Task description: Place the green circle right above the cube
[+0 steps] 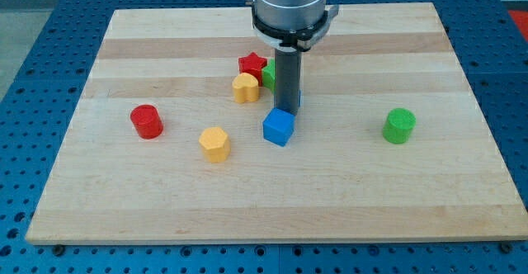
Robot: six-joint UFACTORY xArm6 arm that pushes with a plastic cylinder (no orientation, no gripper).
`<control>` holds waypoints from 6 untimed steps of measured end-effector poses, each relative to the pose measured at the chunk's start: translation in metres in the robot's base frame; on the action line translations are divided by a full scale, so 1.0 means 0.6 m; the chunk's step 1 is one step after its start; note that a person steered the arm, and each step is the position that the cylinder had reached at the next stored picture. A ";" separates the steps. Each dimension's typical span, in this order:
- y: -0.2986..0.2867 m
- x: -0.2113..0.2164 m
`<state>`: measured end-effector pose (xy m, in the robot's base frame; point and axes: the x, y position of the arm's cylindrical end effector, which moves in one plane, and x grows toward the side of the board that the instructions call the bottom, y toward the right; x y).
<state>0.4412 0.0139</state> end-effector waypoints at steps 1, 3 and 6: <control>-0.004 0.000; -0.004 -0.001; 0.215 -0.001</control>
<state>0.4407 0.1427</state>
